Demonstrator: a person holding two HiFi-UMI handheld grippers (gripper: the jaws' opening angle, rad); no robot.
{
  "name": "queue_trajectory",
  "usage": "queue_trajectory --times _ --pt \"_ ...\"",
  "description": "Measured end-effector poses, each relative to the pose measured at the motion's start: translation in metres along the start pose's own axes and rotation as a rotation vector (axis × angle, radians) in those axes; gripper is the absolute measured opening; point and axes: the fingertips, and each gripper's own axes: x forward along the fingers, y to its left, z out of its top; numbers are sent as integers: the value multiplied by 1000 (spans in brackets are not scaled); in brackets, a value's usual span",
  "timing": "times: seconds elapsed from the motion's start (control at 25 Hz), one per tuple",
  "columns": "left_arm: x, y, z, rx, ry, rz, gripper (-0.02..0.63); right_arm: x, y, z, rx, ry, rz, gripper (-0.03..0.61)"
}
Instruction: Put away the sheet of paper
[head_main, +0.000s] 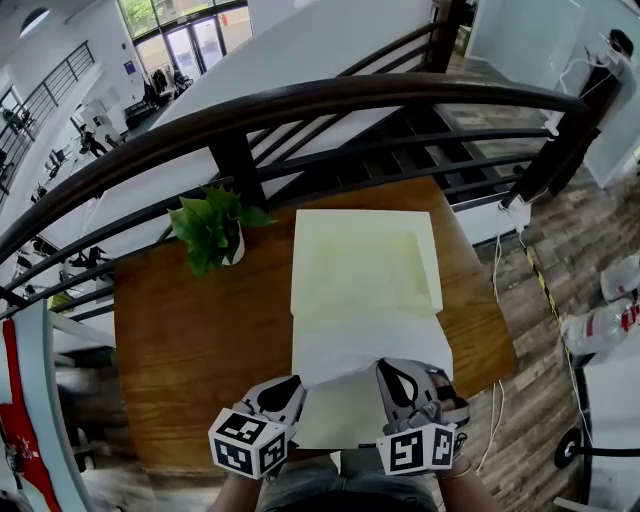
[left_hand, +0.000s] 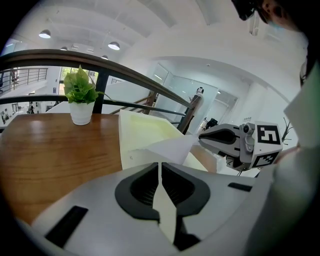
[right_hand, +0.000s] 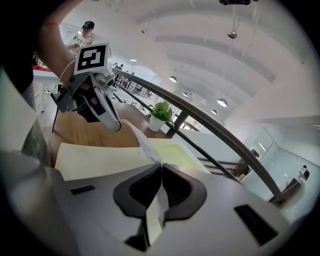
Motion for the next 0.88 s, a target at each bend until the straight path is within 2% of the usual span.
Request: queue_trajectory --times 0.4,0.88 --pt "5 -3 -16 -13 36 -18 32 13 15 -14 8 31 43 31" --pt "16 1 -23 -26 57 -3 32 39 17 -27 13 51 86 31"
